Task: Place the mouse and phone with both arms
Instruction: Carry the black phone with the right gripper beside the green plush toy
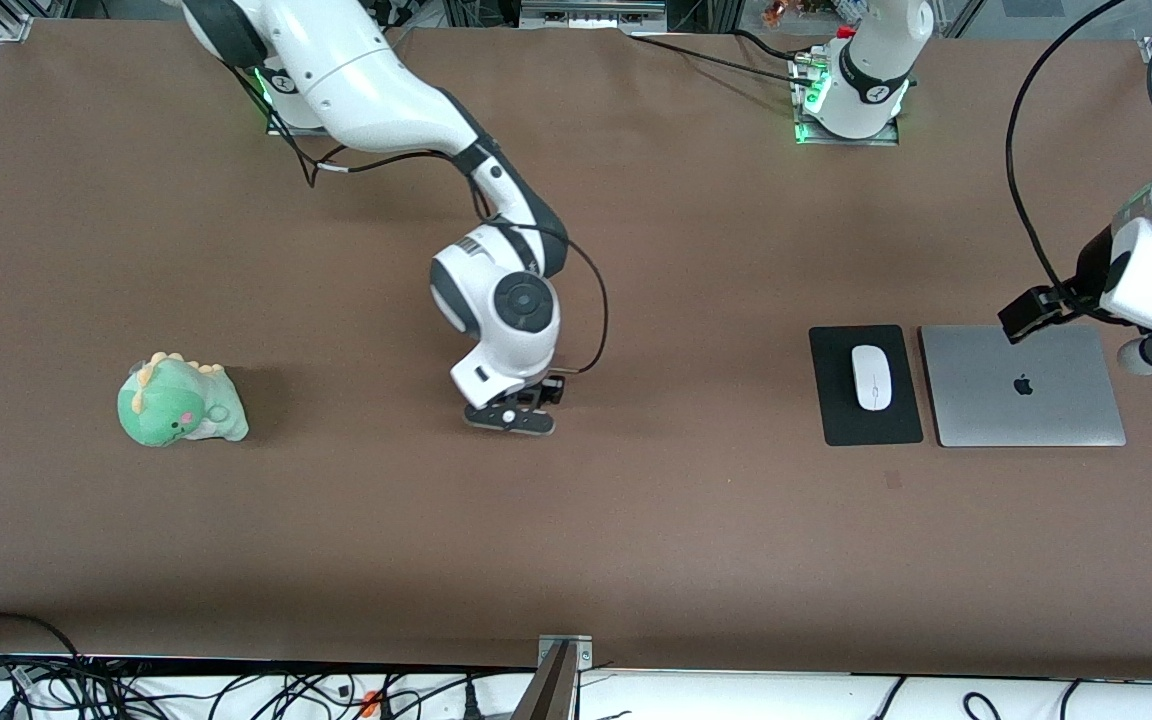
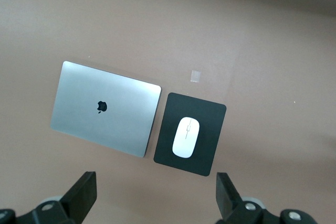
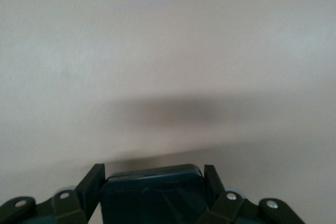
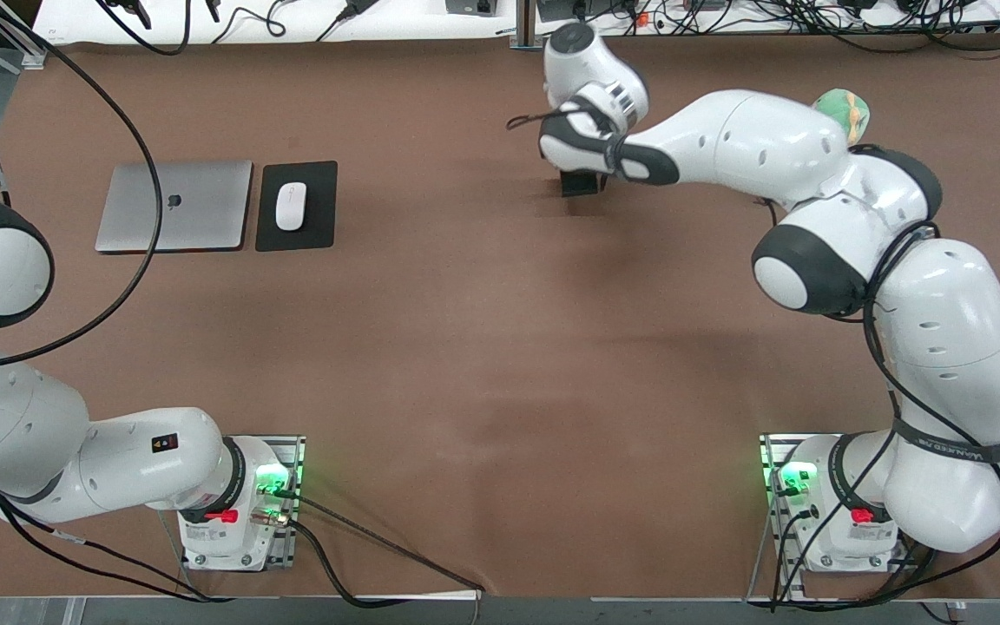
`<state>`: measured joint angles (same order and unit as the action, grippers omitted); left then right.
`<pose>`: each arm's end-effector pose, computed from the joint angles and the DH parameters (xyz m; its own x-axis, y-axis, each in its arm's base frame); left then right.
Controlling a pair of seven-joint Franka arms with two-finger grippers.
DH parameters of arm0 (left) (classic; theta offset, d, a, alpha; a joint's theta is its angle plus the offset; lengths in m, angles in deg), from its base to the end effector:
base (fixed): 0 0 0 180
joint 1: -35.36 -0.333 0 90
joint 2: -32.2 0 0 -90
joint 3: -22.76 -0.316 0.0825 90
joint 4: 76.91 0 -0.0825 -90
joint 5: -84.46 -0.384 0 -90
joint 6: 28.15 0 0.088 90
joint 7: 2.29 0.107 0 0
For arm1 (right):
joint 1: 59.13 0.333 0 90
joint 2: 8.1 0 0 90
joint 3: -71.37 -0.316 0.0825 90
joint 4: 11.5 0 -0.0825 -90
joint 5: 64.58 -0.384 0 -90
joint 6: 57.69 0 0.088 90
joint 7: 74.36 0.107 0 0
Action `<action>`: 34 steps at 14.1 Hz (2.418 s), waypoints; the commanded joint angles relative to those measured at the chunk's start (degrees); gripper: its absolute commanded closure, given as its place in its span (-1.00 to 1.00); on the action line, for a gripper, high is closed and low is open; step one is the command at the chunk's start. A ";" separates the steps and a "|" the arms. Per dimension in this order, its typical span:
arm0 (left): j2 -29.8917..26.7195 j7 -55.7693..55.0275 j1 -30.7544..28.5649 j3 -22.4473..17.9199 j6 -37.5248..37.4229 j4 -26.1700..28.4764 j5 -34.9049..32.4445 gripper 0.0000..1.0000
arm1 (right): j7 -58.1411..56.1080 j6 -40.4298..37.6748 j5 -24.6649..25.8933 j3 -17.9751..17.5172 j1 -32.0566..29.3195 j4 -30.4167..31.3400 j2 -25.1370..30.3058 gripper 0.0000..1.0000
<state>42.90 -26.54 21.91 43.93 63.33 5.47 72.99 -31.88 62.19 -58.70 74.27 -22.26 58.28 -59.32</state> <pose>0.6094 -0.0406 0.5882 0.9590 0.2805 0.0401 0.2833 -0.9505 -0.1273 0.6238 0.4267 0.2318 0.9949 -0.0739 0.0687 -0.0812 -0.9907 0.1093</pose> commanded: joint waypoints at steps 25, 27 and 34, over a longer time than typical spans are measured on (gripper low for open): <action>-11.04 12.99 8.78 -11.04 -6.14 5.41 8.30 -1.00 | -30.27 43.59 -2.28 -0.17 -27.90 48.87 18.69 -0.65; -12.63 13.17 9.24 -11.85 -6.06 7.43 8.39 -1.00 | -29.12 43.51 -2.19 -0.35 -27.73 48.25 18.17 -1.00; -12.02 13.09 8.62 -11.85 -6.06 6.74 8.57 -1.00 | -29.73 26.76 -3.50 -0.62 -27.99 37.99 18.52 -1.00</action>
<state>32.13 -14.74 30.32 32.79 57.00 11.01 80.22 -61.68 95.75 -60.62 74.30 -49.60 100.50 -41.49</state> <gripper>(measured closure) 0.000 0.000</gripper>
